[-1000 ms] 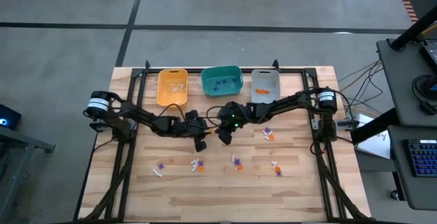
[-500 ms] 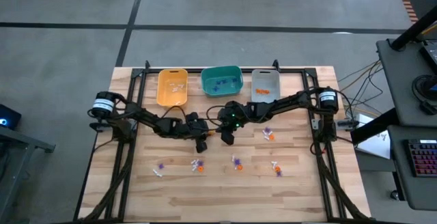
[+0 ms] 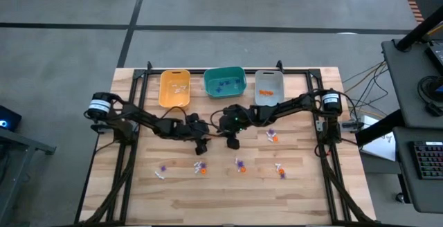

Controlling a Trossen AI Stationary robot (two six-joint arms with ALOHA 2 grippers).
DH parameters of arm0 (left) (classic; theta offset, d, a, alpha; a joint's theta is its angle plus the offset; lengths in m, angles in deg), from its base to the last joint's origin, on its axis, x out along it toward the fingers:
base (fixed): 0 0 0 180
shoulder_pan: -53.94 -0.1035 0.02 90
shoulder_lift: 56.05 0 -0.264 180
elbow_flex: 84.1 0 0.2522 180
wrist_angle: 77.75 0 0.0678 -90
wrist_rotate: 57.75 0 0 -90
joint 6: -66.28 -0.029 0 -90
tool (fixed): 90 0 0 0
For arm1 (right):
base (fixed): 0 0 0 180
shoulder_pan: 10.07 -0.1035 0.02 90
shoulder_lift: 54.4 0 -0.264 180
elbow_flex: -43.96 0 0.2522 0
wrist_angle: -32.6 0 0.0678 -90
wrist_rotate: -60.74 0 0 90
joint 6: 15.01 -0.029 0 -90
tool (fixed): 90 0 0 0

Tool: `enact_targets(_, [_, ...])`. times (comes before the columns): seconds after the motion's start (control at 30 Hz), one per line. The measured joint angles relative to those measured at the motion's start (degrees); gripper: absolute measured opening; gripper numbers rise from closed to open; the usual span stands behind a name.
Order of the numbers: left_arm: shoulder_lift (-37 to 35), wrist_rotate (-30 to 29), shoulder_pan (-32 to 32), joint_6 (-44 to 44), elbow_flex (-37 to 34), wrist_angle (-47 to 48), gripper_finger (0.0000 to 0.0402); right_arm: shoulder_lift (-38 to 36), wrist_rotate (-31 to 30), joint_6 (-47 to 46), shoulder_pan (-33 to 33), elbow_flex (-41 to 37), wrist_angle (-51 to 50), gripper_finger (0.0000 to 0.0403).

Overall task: Sort Halloween decoration
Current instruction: Put the orange pumpkin toy into the gray bin

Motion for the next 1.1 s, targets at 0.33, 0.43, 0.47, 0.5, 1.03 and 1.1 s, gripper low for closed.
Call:
enact_targets(0.33, [-13.2, -0.4, 0.0, 0.7, 0.0, 15.1, 0.0193, 3.5, -5.4, 3.3, -1.1, 0.2, 8.6, 0.0174])
enact_targets(0.43, [-17.4, -0.3, 0.1, 0.9, -0.1, 16.5, 0.0192, 4.1, -7.3, 2.2, -1.0, 0.5, 8.5, 0.0187])
enact_targets(0.47, [-18.8, -0.3, 0.2, 0.9, -0.1, 16.6, 0.0192, 4.3, -7.3, 2.1, -1.0, 0.5, 8.8, 0.019])
enact_targets(0.5, [-20.1, -0.3, 0.2, 0.6, -0.1, 16.8, 0.0192, 4.5, -7.3, 2.1, -1.0, 0.5, 9.3, 0.0191])
enact_targets(1.03, [-29.3, -0.3, 0.2, -3.0, -0.2, 16.7, 0.0192, 9.5, -10.8, 1.5, -1.3, 0.8, 10.3, 0.0194])
enact_targets(1.1, [-29.0, -0.3, 0.2, -3.0, -0.2, 16.3, 0.0192, 9.8, -10.6, 1.5, -1.3, 0.8, 10.6, 0.0189])
